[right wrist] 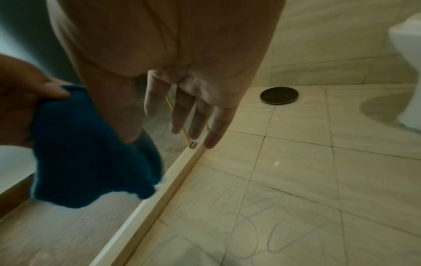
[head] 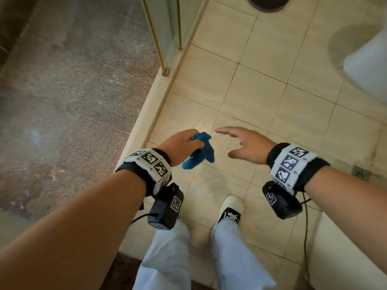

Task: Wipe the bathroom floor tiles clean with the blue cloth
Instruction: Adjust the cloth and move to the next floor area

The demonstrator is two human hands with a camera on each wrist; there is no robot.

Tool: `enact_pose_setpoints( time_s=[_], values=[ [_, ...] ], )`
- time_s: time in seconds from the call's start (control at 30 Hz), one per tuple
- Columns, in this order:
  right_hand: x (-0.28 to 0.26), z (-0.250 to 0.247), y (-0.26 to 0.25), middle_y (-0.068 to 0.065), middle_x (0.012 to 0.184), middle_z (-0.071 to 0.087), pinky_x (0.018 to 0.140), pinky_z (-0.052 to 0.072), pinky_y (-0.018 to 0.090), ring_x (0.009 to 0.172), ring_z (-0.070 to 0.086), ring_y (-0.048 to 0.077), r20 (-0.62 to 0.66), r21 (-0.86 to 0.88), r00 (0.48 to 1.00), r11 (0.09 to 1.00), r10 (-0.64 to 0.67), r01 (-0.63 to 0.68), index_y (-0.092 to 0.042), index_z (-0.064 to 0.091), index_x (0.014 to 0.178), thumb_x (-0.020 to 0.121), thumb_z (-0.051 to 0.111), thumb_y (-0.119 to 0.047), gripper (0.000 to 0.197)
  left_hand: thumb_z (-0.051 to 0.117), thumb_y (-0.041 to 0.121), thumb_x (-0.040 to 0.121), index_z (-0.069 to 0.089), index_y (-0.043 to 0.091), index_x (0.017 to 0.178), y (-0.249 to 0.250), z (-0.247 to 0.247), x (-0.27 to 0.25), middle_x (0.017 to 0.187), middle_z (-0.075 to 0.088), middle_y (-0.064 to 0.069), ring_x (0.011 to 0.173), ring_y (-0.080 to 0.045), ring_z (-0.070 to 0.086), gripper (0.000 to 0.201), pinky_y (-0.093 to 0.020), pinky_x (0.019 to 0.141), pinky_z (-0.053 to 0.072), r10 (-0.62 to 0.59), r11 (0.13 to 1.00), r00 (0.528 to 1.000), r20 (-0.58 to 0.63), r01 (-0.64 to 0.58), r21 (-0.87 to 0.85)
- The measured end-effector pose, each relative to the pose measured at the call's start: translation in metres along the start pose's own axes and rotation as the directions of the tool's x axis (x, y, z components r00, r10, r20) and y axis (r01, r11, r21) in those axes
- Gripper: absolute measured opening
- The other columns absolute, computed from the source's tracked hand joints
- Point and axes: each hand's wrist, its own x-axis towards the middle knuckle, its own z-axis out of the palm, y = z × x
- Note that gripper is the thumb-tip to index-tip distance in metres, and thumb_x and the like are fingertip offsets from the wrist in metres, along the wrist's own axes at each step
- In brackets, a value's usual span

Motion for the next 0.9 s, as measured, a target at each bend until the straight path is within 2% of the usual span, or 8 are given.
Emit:
enact_pose_setpoints(
  time_s=[0.13, 0.3, 0.4, 0.47, 0.53, 0.63, 0.77, 0.9],
  values=[
    [0.003, 0.017, -0.012, -0.012, 0.13, 0.051, 0.088, 0.037, 0.017, 0.115, 0.047, 0.004, 0.047, 0.235, 0.998, 0.971, -0.047, 0.035, -0.035, 0.039, 0.135, 0.081, 0.07, -0.017, 0.065, 0.053, 0.018, 0.09, 0.054, 0.023, 0.087, 0.014, 0.006, 0.001, 0.08, 0.056, 0.005, 0.073, -0.009, 0.051, 0.005, -0.022, 0.069, 0.042, 0.006, 0.974, 0.999, 0.039, 0.002, -0.226],
    [0.007, 0.017, -0.015, 0.005, 0.098, 0.068, 0.083, 0.05, 0.035, 0.09, 0.064, 0.021, -0.067, 0.268, 0.998, 0.963, 0.001, 0.017, -0.02, 0.057, 0.103, 0.086, 0.064, -0.016, 0.019, 0.052, 0.015, 0.092, 0.056, 0.019, 0.103, 0.009, -0.001, 0.006, 0.086, 0.061, -0.004, 0.078, -0.019, 0.056, 0.012, -0.027, 0.069, 0.045, -0.061, 0.981, 0.992, -0.114, 0.038, -0.193],
    [0.004, 0.011, -0.013, 0.003, 0.091, 0.071, 0.062, 0.05, 0.019, 0.072, 0.066, 0.013, -0.152, 0.431, 0.985, 0.902, 0.079, -0.005, -0.02, 0.052, 0.108, 0.087, 0.063, -0.015, 0.025, 0.051, 0.014, 0.095, 0.048, 0.022, 0.125, -0.006, -0.008, 0.007, 0.086, 0.062, -0.004, 0.074, -0.017, 0.058, 0.031, -0.025, 0.064, 0.045, -0.164, 0.979, 0.955, -0.249, 0.127, -0.156],
    [0.002, 0.009, -0.012, 0.003, 0.09, 0.07, 0.055, 0.047, 0.013, 0.066, 0.064, 0.006, -0.159, 0.529, 0.981, 0.848, 0.112, -0.012, -0.016, 0.054, 0.108, 0.088, 0.062, -0.012, 0.022, 0.053, 0.015, 0.095, 0.041, 0.025, 0.138, -0.013, -0.008, 0.006, 0.102, 0.062, -0.002, 0.093, -0.018, 0.059, 0.045, -0.023, 0.075, 0.045, -0.177, 0.982, 0.953, -0.246, 0.155, -0.105],
    [0.004, 0.01, -0.013, 0.0, 0.09, 0.069, 0.06, 0.05, 0.017, 0.073, 0.064, 0.008, -0.132, 0.574, 0.985, 0.819, 0.112, -0.016, -0.018, 0.058, 0.102, 0.089, 0.058, -0.01, 0.015, 0.059, 0.022, 0.094, 0.037, 0.031, 0.143, -0.016, -0.005, 0.005, 0.133, 0.051, -0.002, 0.122, -0.018, 0.05, 0.055, -0.026, 0.095, 0.039, -0.146, 0.989, 0.969, -0.2, 0.137, -0.062],
    [0.008, 0.017, -0.018, -0.004, 0.088, 0.066, 0.07, 0.047, 0.031, 0.084, 0.059, 0.016, -0.095, 0.625, 0.991, 0.781, 0.09, -0.011, -0.027, 0.062, 0.089, 0.088, 0.054, -0.006, 0.021, 0.059, 0.027, 0.094, 0.034, 0.033, 0.145, -0.011, 0.004, 0.004, 0.144, 0.046, -0.003, 0.131, -0.015, 0.043, 0.057, -0.031, 0.103, 0.035, -0.141, 0.972, 0.99, -0.025, 0.133, -0.192],
    [0.011, 0.024, -0.027, -0.003, 0.09, 0.062, 0.063, 0.044, 0.021, 0.079, 0.057, 0.014, -0.073, 0.722, 0.996, 0.692, 0.044, 0.022, -0.023, 0.061, 0.088, 0.088, 0.049, 0.001, 0.027, 0.054, 0.015, 0.095, 0.042, 0.022, 0.135, -0.008, 0.009, 0.008, 0.123, 0.063, -0.006, 0.115, -0.022, 0.057, 0.042, -0.043, 0.103, 0.043, -0.131, 0.944, 0.991, 0.037, 0.136, -0.302],
    [0.016, 0.027, -0.021, -0.006, 0.134, 0.043, 0.079, 0.041, 0.017, 0.111, 0.05, 0.01, -0.215, 0.437, 0.973, 0.899, 0.079, 0.024, -0.04, 0.045, 0.128, 0.087, 0.058, -0.007, 0.054, 0.053, 0.012, 0.095, 0.046, 0.014, 0.12, -0.021, 0.001, 0.016, 0.103, 0.069, -0.014, 0.099, -0.031, 0.066, 0.026, -0.05, 0.095, 0.05, -0.083, 0.958, 0.996, -0.023, 0.074, -0.278]
  ],
)
